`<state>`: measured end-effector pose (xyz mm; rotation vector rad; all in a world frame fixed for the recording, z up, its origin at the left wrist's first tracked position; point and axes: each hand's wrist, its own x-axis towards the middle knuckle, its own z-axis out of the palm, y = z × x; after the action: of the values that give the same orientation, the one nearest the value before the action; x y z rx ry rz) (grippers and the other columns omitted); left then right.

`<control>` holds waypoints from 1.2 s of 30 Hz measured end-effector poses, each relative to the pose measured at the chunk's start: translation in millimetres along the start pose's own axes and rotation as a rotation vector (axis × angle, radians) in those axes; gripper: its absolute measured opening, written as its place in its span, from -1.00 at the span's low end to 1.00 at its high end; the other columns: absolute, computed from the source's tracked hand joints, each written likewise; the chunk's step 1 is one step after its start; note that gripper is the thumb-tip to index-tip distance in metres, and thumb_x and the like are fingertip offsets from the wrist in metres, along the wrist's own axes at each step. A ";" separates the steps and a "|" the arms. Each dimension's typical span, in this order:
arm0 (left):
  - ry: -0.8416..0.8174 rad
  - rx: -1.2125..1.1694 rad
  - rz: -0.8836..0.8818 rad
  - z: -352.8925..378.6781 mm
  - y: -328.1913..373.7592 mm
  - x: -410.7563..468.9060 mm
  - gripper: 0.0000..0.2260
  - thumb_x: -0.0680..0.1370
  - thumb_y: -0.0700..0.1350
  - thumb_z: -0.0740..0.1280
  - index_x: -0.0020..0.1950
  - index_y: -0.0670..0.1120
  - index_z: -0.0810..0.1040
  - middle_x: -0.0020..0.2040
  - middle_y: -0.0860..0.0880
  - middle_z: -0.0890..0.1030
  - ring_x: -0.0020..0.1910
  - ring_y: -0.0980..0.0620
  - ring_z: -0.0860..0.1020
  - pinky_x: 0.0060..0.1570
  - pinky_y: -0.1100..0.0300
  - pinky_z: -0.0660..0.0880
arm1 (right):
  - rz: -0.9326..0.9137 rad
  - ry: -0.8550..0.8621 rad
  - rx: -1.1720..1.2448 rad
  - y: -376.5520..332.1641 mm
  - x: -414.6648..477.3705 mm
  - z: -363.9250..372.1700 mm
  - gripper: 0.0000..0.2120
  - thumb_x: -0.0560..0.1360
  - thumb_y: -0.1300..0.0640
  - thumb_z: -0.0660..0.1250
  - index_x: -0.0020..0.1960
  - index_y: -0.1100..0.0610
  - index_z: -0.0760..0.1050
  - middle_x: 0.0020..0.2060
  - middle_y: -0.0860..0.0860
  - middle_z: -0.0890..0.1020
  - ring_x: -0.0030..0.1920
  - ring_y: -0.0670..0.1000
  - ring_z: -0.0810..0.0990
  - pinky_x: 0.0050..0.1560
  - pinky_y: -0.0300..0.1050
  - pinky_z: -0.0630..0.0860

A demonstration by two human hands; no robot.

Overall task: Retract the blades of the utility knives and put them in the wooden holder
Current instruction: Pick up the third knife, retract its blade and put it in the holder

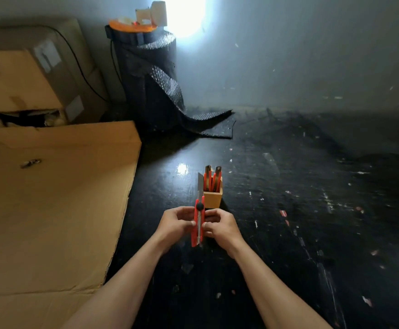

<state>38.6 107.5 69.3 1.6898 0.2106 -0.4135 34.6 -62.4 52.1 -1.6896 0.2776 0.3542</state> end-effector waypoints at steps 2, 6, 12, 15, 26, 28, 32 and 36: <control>-0.015 -0.038 0.047 -0.5 27.4 4.3 -0.63 0.50 -0.48 0.39 0.26 -0.22 0.65 0.08 -0.15 0.76 -0.05 0.02 0.76 -0.13 0.20 0.68 | -0.066 -0.007 0.025 -27.7 2.0 -10.7 -0.75 0.50 0.41 0.42 0.16 0.24 0.58 0.01 0.20 0.74 -0.01 0.16 0.77 0.03 0.19 0.72; -0.061 -0.139 0.114 2.1 85.8 10.2 -0.63 0.52 -0.48 0.38 0.30 -0.25 0.60 0.09 -0.22 0.73 -0.15 -0.05 0.77 -0.19 0.14 0.71 | -0.183 0.000 0.083 -87.0 -2.8 -32.3 -0.79 0.54 0.41 0.40 0.17 0.32 0.55 0.01 0.25 0.73 -0.10 0.14 0.78 -0.14 0.00 0.74; -0.092 -0.170 0.274 7.0 154.8 8.3 -0.67 0.54 -0.46 0.37 0.22 -0.16 0.65 -0.11 -0.10 0.79 -0.22 -0.02 0.76 -0.21 0.10 0.70 | -0.322 0.080 0.054 -148.4 2.2 -57.3 -0.79 0.49 0.42 0.40 0.11 0.28 0.58 -0.03 0.29 0.74 -0.03 0.30 0.75 0.06 0.34 0.68; -0.092 -0.165 0.336 6.4 178.4 10.4 -0.67 0.51 -0.46 0.40 0.17 -0.13 0.68 -0.07 -0.11 0.79 -0.14 -0.10 0.76 -0.14 0.02 0.71 | -0.434 0.112 0.034 -174.1 -0.1 -66.1 -0.76 0.50 0.26 0.48 0.15 0.21 0.58 -0.04 0.22 0.75 -0.05 0.21 0.77 0.05 0.24 0.71; -0.103 -0.172 0.451 17.6 226.5 4.4 -0.65 0.54 -0.50 0.34 0.24 -0.21 0.66 -0.10 -0.10 0.79 -0.16 -0.06 0.78 -0.25 0.14 0.68 | -0.729 0.250 -0.279 -236.3 0.9 -92.2 -0.89 0.61 0.09 0.40 0.10 0.01 0.67 0.02 -0.05 0.72 0.01 -0.03 0.71 0.00 -0.19 0.65; -0.107 -0.194 0.456 16.1 230.5 3.1 -0.65 0.54 -0.50 0.34 0.23 -0.19 0.67 -0.10 -0.11 0.79 -0.16 -0.06 0.78 -0.23 0.12 0.69 | -0.740 0.229 -0.276 -238.2 -0.9 -93.7 -0.88 0.59 0.12 0.42 0.10 0.04 0.69 0.01 -0.03 0.73 0.00 -0.02 0.72 0.01 -0.18 0.67; -0.119 -0.216 0.462 12.7 235.3 3.4 -0.61 0.53 -0.51 0.32 0.28 -0.19 0.66 0.05 -0.21 0.77 -0.02 -0.23 0.76 -0.02 -0.06 0.71 | -0.737 0.200 -0.281 -233.7 -3.2 -92.4 -0.85 0.58 0.13 0.44 0.13 0.09 0.69 0.06 0.02 0.73 0.04 0.01 0.72 0.07 -0.11 0.69; -0.097 -0.198 0.461 9.4 237.5 1.2 -0.59 0.53 -0.50 0.31 0.29 -0.19 0.66 0.09 -0.20 0.76 0.06 -0.26 0.74 0.04 -0.10 0.69 | -0.744 0.172 -0.279 -227.2 -9.2 -89.6 -0.86 0.57 0.12 0.44 0.11 0.05 0.69 0.05 -0.03 0.73 0.07 -0.02 0.72 0.14 -0.14 0.65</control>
<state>125.9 59.4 285.1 1.4637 -0.2028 -0.1231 119.0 -117.8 274.6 -1.9655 -0.2949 -0.3222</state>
